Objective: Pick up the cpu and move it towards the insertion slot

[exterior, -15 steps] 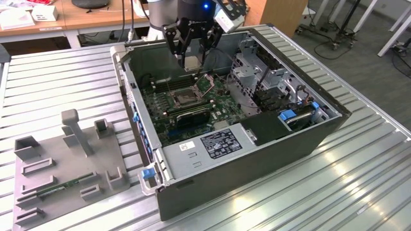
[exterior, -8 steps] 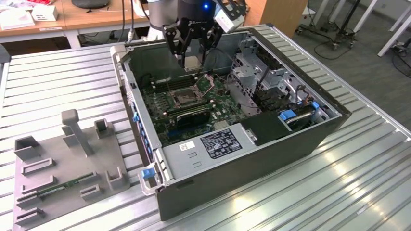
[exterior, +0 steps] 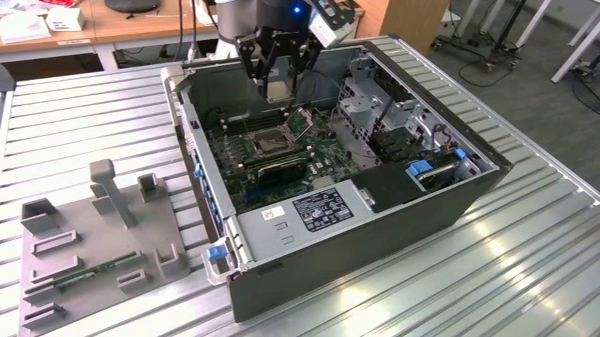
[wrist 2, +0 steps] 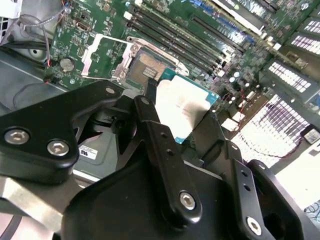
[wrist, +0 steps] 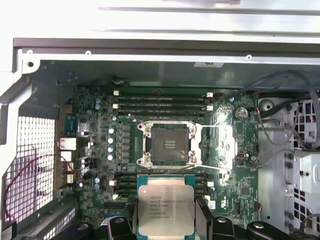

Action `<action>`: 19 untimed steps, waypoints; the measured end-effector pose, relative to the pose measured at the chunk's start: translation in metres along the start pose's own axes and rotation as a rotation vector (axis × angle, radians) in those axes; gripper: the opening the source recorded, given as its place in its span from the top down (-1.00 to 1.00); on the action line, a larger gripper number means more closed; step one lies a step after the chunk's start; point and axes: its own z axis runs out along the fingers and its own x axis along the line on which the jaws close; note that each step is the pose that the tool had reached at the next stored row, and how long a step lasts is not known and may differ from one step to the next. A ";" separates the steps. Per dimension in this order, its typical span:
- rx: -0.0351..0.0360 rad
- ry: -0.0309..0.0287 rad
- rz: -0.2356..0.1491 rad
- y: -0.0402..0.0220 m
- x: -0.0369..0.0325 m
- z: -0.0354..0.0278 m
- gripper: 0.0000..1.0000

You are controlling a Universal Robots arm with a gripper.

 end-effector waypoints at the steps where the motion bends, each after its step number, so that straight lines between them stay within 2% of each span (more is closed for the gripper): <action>1: 0.0000 0.0000 0.000 0.0019 -0.0003 0.0010 -0.08; 16: 0.0001 -0.0002 0.006 0.0336 -0.0058 0.0160 -0.08; 19: 0.0000 -0.0004 0.011 0.0360 -0.0074 0.0184 -0.08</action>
